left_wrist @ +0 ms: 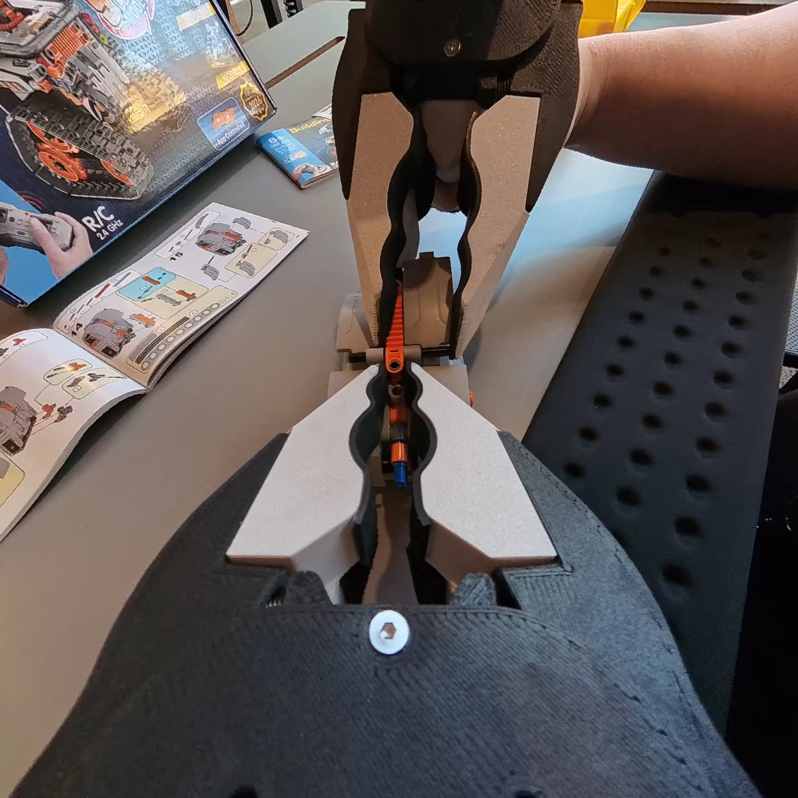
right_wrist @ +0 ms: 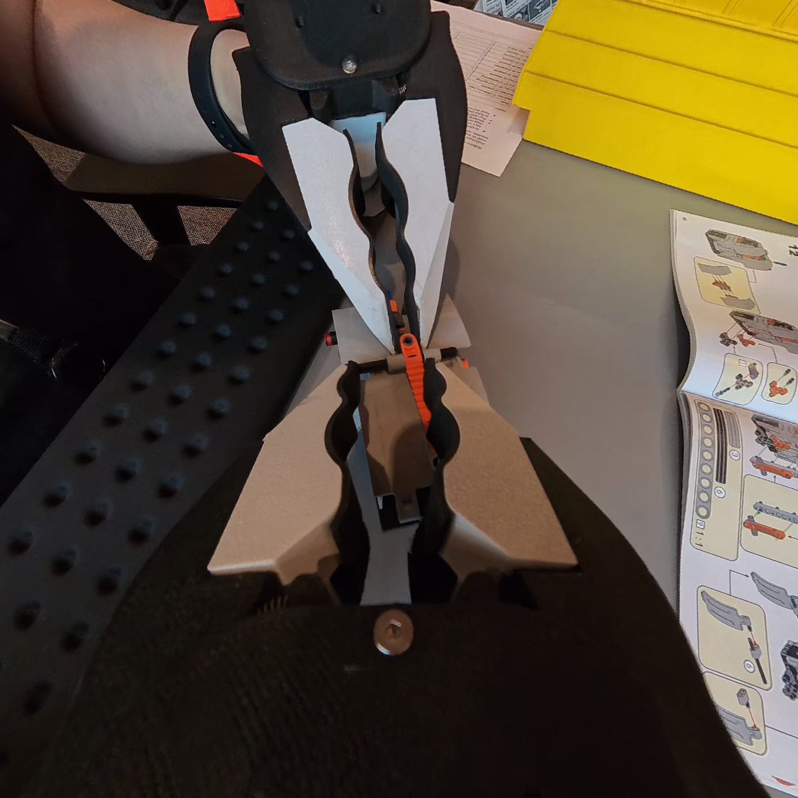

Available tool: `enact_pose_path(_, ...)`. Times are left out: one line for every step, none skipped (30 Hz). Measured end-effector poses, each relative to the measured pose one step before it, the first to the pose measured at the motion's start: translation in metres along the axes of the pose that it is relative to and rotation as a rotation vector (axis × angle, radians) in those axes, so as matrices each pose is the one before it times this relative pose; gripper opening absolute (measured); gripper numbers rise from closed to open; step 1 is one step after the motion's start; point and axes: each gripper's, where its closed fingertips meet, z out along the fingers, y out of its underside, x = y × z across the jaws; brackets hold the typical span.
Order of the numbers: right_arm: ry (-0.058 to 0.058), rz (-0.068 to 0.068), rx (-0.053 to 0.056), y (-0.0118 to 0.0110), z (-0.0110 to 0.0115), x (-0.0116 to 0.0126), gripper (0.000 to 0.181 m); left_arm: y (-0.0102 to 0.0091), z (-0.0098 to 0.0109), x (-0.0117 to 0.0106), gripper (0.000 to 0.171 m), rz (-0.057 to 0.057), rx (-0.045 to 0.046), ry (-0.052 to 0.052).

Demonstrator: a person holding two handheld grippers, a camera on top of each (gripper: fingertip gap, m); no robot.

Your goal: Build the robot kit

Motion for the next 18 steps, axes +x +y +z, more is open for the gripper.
enact_pose_path(0.0004, -0.0003, 0.0002, 0.00003, -0.00007, 0.00005, 0.029, 0.00000, -0.00006, 0.00005, 0.006, 0.0001, 0.00032, 0.0008)
enact_pose_path(-0.0016, 0.0039, 0.0006, 0.00000, -0.00004, -0.00001, 0.029, -0.00007, 0.00007, -0.00007, 0.006, 0.0000, 0.00038, 0.0001)
enact_pose_path(-0.0017, -0.0001, 0.0030, -0.00008, -0.00011, -0.00003, 0.029, -0.00005, 0.00001, 0.00009, 0.006, 0.0012, 0.00023, -0.0004)
enact_pose_path(-0.0033, 0.0061, 0.0025, 0.00001, 0.00005, -0.00004, 0.029, 0.00002, -0.00007, 0.00002, 0.006, 0.0024, -0.00021, -0.0009)
enact_pose_path(-0.0069, 0.0075, 0.0047, -0.00018, 0.00003, -0.00018, 0.029, -0.00011, -0.00016, 0.00007, 0.006, 0.0013, 0.00068, 0.0003)
enact_pose_path(-0.0103, 0.0056, 0.0074, -0.00015, -0.00007, -0.00032, 0.029, -0.00007, 0.00000, -0.00006, 0.006, 0.0004, 0.00165, -0.0012)
enact_pose_path(-0.0001, -0.0025, 0.0100, -0.00049, 0.00021, 0.00087, 0.029, -0.00009, -0.00009, -0.00105, 0.006, 0.0003, 0.00117, -0.0083)
enact_pose_path(0.0091, -0.0039, 0.0113, -0.00062, 0.00053, 0.00115, 0.030, 0.00006, -0.00012, -0.00105, 0.006, -0.0003, 0.00076, -0.0094)
enact_pose_path(0.0014, -0.0130, 0.0040, -0.00010, -0.00015, -0.00028, 0.030, -0.00021, 0.00000, -0.00001, 0.006, 0.0003, 0.00009, -0.0049)
enact_pose_path(0.0000, -0.0077, -0.0032, 0.00011, -0.00031, -0.00024, 0.030, -0.00010, 0.00006, 0.00016, 0.006, 0.0027, -0.00225, -0.0076)
enact_pose_path(0.0021, -0.0049, -0.0007, -0.00012, -0.00013, 0.00004, 0.030, -0.00013, 0.00010, -0.00005, 0.006, 0.0030, -0.00390, -0.0114)
enact_pose_path(0.0027, -0.0067, 0.0046, -0.00022, -0.00027, 0.00004, 0.030, -0.00005, 0.00014, -0.00016, 0.006, 0.0008, -0.00238, -0.0113)
enact_pose_path(0.0037, -0.0077, 0.0077, -0.00010, -0.00041, 0.00009, 0.030, -0.00035, 0.00027, 0.00004, 0.006, -0.0009, 0.00001, -0.0098)
enact_pose_path(0.0047, -0.0036, 0.0062, -0.00004, -0.00049, -0.00002, 0.030, -0.00023, 0.00031, 0.00004, 0.006, -0.0039, 0.00016, -0.0089)
enact_pose_path(0.0072, -0.0015, 0.0024, -0.00008, -0.00078, 0.00039, 0.030, -0.00016, 0.00040, -0.00017, 0.006, -0.0093, -0.00209, -0.0086)
enact_pose_path(0.0132, -0.0009, 0.0012, -0.00045, -0.00133, 0.00131, 0.033, -0.00018, 0.00035, -0.00038, 0.006, -0.0135, -0.00323, -0.0093)
enact_pose_path(0.0131, 0.0014, 0.0028, -0.00119, -0.00212, 0.00121, 0.036, -0.00023, 0.00065, -0.00066, 0.006, -0.0158, -0.00229, -0.0135)
enact_pose_path(0.0092, 0.0024, 0.0065, -0.00218, -0.00289, 0.00046, 0.036, -0.00023, 0.00075, -0.00135, 0.006, -0.0155, -0.00351, -0.0221)
